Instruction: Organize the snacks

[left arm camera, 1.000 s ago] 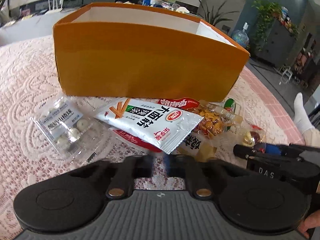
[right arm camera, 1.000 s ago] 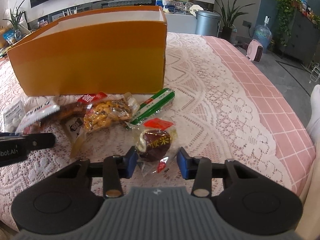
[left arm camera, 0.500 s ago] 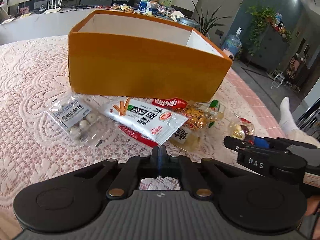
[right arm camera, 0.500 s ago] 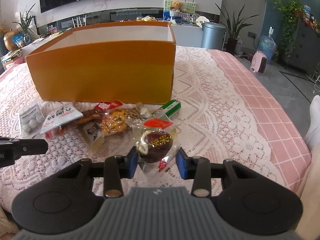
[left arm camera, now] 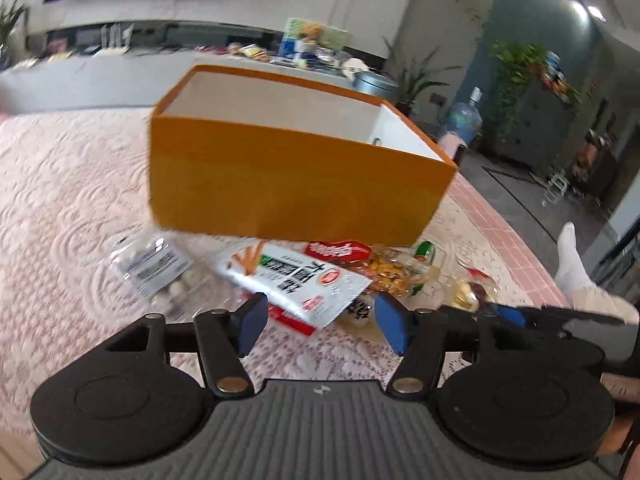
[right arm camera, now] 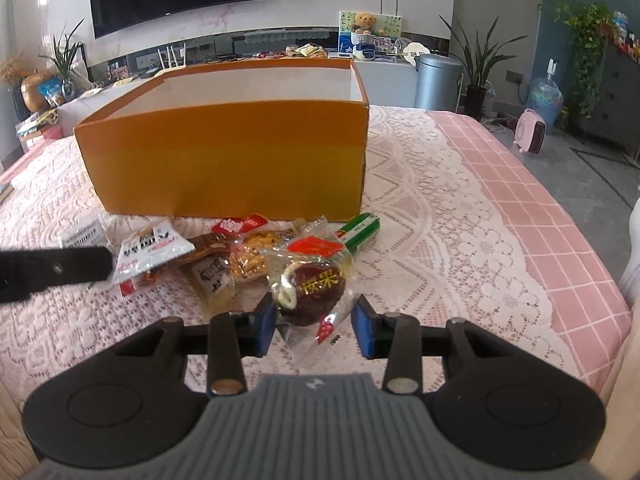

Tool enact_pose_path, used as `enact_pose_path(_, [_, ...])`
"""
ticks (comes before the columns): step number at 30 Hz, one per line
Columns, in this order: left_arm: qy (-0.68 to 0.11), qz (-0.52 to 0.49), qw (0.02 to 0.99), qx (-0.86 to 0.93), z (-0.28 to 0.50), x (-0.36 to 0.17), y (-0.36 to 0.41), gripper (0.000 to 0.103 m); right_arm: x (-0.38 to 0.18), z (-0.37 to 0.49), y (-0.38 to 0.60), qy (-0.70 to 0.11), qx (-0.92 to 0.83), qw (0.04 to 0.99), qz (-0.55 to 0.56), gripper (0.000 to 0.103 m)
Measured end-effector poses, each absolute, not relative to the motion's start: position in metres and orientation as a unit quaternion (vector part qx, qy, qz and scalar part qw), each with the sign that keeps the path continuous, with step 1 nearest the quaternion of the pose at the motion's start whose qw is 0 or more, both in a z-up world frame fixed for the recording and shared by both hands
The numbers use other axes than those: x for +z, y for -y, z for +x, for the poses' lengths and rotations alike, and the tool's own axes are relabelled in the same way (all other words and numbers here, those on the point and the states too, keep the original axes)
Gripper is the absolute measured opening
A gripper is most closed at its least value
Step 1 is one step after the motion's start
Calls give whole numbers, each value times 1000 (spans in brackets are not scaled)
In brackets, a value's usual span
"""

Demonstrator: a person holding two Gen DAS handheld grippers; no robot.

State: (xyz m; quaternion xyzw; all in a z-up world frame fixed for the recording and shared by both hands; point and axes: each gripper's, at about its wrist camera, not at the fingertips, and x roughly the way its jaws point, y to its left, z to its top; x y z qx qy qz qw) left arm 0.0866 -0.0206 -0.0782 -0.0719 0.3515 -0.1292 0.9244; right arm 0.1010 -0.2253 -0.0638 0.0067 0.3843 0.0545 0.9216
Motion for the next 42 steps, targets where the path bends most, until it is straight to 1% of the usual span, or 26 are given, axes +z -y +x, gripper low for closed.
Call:
enact_pose_path(1, [-352, -65, 925, -131, 89, -79, 24, 76, -63, 103, 225, -384, 56, 922, 12, 38])
enact_pose_path(8, [-367, -40, 922, -117, 105, -91, 38, 77, -62, 107, 220, -377, 77, 923, 21, 38])
enact_pose_path(9, [-365, -39, 923, -112, 107, -93, 39, 75, -64, 107, 220, -380, 78, 921, 23, 38])
enact_pose_path(10, [-365, -33, 924, -109, 109, -94, 40, 69, -64, 108, 220, -382, 79, 921, 25, 38])
enact_pose_path(12, [-363, -13, 926, -106, 111, -96, 44, 62, -65, 108, 220, -383, 80, 920, 27, 38])
enact_pose_path(15, [-359, 18, 926, -115, 110, -99, 52, 61, -65, 108, 221, -382, 80, 920, 28, 38])
enact_pose_path(16, [-356, 31, 927, -118, 108, -101, 55, 58, -65, 108, 222, -383, 80, 920, 30, 38])
enact_pose_path(18, [-347, 54, 929, -116, 107, -102, 60, 59, -67, 108, 221, -386, 78, 919, 29, 38])
enact_pose_path(19, [-346, 61, 929, -115, 107, -103, 61, 62, -68, 108, 221, -388, 76, 918, 27, 37])
enact_pose_path(21, [-347, 63, 929, -115, 110, -105, 60, 66, -70, 110, 222, -393, 73, 916, 30, 37])
enact_pose_path(23, [-350, 68, 927, -121, 113, -106, 59, 66, -71, 110, 224, -395, 73, 915, 36, 37])
enact_pose_path(24, [-348, 74, 926, -126, 113, -107, 60, 59, -71, 110, 224, -395, 72, 915, 36, 37])
enact_pose_path(25, [-343, 82, 927, -132, 112, -106, 62, 49, -71, 110, 225, -393, 71, 916, 34, 37])
enact_pose_path(26, [-336, 90, 927, -140, 109, -106, 64, 41, -71, 110, 225, -393, 71, 916, 34, 37])
enact_pose_path(27, [-329, 97, 927, -150, 105, -104, 66, 24, -71, 109, 225, -393, 71, 916, 34, 37])
enact_pose_path(28, [-323, 107, 927, -156, 102, -103, 70, 11, -71, 109, 225, -394, 70, 916, 34, 37])
enact_pose_path(29, [-320, 118, 927, -157, 98, -102, 72, 7, -71, 109, 226, -394, 70, 916, 34, 37])
enact_pose_path(31, [-320, 119, 927, -153, 94, -99, 71, 6, -71, 109, 226, -394, 69, 916, 33, 37])
enact_pose_path(36, [-355, 28, 924, -139, 90, -86, 42, 4, -69, 107, 227, -389, 71, 918, 33, 37])
enact_pose_path(39, [-371, 1, 918, -138, 83, -76, 29, 3, -68, 105, 227, -387, 75, 918, 34, 38])
enact_pose_path(42, [-405, -20, 903, -139, 77, -73, 20, 3, -66, 102, 224, -385, 83, 918, 30, 38])
